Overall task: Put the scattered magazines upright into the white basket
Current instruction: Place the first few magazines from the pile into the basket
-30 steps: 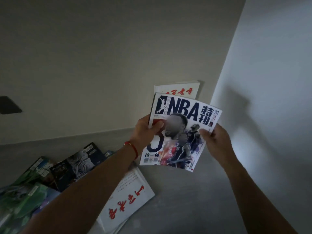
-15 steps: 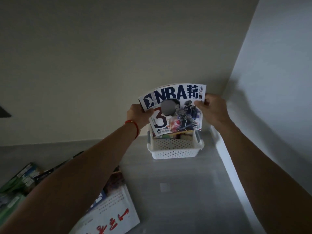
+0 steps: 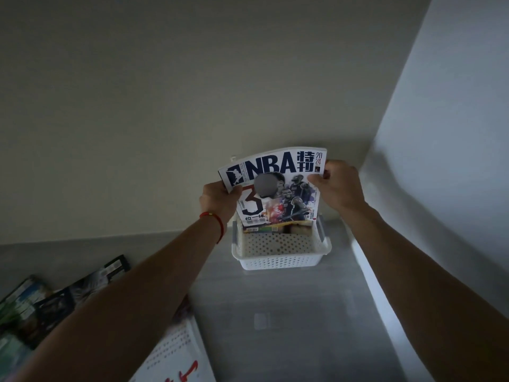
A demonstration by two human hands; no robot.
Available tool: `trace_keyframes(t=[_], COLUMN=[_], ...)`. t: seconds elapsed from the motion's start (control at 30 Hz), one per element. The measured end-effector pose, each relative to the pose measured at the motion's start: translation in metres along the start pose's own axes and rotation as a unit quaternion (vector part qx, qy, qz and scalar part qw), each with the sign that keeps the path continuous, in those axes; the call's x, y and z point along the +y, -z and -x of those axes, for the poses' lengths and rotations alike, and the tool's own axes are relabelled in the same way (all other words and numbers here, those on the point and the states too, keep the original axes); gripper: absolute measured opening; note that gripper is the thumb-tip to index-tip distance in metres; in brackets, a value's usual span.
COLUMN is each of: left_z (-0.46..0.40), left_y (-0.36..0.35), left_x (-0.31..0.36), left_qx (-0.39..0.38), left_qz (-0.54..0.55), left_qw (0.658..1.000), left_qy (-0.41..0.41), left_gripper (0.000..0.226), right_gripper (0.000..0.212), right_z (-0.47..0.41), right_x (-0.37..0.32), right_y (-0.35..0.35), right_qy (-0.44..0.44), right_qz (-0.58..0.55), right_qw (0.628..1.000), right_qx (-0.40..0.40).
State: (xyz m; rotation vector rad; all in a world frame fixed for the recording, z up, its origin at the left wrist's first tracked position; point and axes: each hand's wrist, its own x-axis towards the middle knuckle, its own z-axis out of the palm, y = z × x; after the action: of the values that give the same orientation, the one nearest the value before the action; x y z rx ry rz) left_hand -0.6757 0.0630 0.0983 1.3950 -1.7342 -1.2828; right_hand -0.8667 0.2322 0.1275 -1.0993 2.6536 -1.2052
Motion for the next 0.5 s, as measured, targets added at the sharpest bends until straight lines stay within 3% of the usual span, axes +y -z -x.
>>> trace_keyframes(t=[0.2, 0.3, 0.5], left_z=[0.005, 0.008, 0.002], left_y=[-0.012, -0.018, -0.022], left_x=[-0.008, -0.010, -0.020], left_qx=[0.037, 0.062, 0.026], left_qz=[0.000, 0.030, 0.081], left_qw=[0.999, 0.997, 0.996], left_qy=[0.009, 0.029, 0.042], left_gripper=[0.005, 0.018, 0.026], right_gripper=[0.019, 0.024, 0.015], right_z=[0.005, 0.011, 0.016], right_x=[0.009, 0.017, 0.025], right_y=[-0.021, -0.029, -0.034], right_qy=[-0.069, -0.090, -0.101], right_qz=[0.001, 0.009, -0.032], right_qw=[0.998, 0.996, 0.994], right_qx=[-0.014, 0.005, -0.018])
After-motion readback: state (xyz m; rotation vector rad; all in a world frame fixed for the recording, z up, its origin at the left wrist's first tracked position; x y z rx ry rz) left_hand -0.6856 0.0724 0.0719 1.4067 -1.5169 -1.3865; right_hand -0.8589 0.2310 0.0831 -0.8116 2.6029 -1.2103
